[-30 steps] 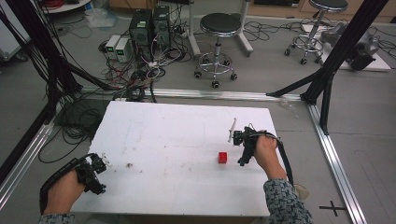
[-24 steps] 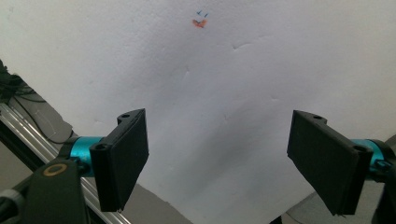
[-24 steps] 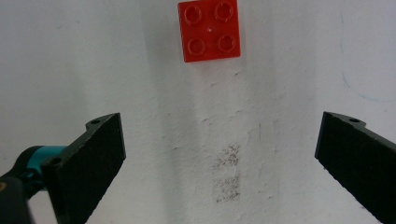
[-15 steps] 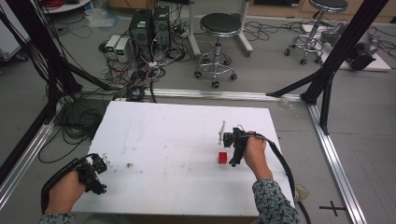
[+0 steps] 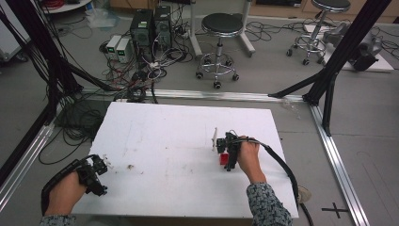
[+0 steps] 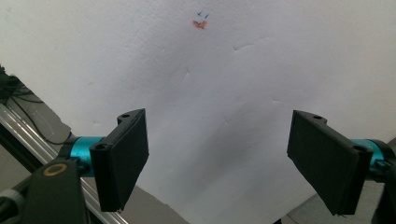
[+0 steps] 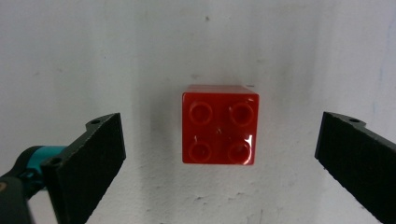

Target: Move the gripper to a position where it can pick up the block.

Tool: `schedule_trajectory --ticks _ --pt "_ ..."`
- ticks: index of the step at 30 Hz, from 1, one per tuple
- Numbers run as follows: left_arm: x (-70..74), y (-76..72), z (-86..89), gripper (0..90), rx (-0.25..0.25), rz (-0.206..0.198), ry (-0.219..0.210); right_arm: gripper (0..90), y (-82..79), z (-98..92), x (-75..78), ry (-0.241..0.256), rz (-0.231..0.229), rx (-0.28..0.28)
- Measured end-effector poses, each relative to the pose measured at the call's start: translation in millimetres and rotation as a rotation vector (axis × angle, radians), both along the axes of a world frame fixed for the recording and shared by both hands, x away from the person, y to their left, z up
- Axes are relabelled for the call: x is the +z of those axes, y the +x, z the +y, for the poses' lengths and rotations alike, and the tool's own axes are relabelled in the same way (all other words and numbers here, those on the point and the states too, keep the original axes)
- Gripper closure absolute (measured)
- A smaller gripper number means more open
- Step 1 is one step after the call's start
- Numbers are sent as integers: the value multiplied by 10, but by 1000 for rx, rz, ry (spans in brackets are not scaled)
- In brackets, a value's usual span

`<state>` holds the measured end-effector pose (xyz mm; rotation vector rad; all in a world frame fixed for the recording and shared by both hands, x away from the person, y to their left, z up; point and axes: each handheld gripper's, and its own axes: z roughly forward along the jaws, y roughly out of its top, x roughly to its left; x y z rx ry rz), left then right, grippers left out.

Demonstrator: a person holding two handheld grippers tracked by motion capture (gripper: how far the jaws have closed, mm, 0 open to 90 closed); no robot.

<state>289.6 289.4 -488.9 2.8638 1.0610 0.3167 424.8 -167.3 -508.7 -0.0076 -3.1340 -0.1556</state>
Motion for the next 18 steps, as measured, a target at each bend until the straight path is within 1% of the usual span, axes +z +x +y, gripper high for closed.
schedule_trajectory --ticks 3,4,5,6,9,10,12,16,18 --pt "6 5 3 208 -7 3 6 8 -1 32 -41 -9 9 4" --pt "-3 -2 2 208 4 -1 -1 8 1 44 -58 -10 12 7" --pt "-3 -2 2 208 4 -1 -1 8 2 51 -63 -11 11 7" --pt "2 4 8 208 -4 4 8 8 3 60 -74 -12 12 7" --pt "3 5 8 209 -5 6 9 8 4 70 -91 -17 15 8" --pt "-4 -1 1 208 4 -1 -1 9 6 78 -107 -27 17 13" --pt "2 4 1 209 -5 3 6 8 4 77 -118 -35 19 16" --pt "-6 2 0 209 -2 0 0 8 -3 78 -114 -34 16 18" --pt "-5 1 3 208 -1 5 4 8 -3 76 -115 -35 17 20"
